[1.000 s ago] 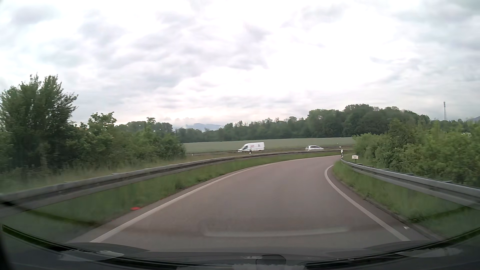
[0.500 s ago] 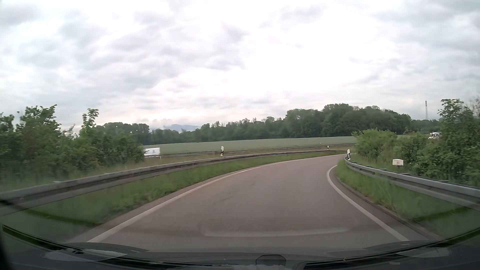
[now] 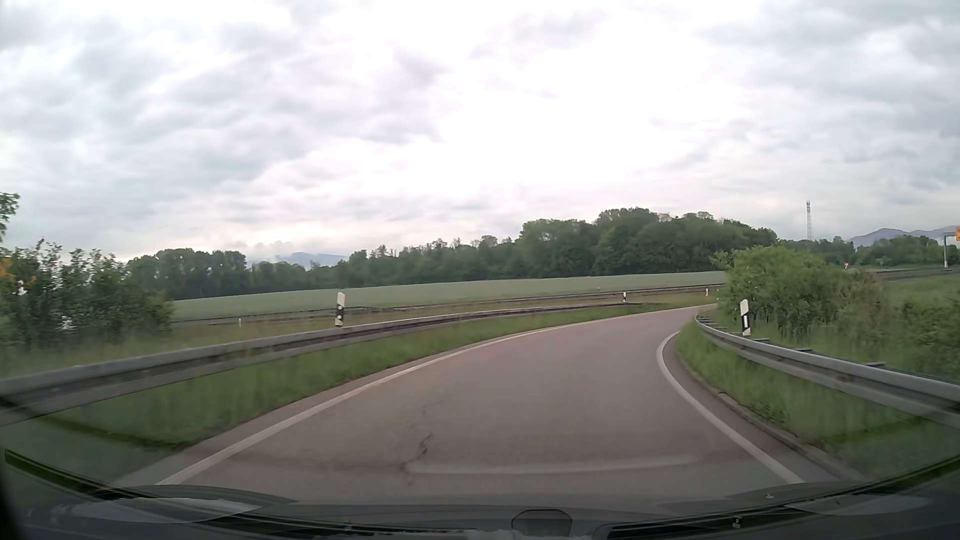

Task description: Follow the waypoints while adhering to traffic rules and regulations

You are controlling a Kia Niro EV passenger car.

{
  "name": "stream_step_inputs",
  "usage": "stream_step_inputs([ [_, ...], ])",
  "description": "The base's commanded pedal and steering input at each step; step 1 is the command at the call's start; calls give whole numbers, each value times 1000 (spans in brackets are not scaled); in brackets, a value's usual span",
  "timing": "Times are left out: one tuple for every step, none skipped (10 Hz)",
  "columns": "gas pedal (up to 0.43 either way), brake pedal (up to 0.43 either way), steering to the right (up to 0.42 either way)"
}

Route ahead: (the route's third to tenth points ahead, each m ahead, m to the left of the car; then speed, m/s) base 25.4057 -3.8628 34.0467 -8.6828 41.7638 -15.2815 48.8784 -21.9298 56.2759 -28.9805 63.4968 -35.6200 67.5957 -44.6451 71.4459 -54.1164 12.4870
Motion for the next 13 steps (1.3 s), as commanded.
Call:
stream_step_inputs([
  [59,0,71],
  [59,0,72],
  [59,0,73],
  [59,0,74],
  [59,0,74],
  [59,0,74],
  [59,0,74],
  [59,0,75],
  [59,0,77],
  [59,0,80],
  [59,0,82],
  [59,0,83],
  [59,0,82],
])
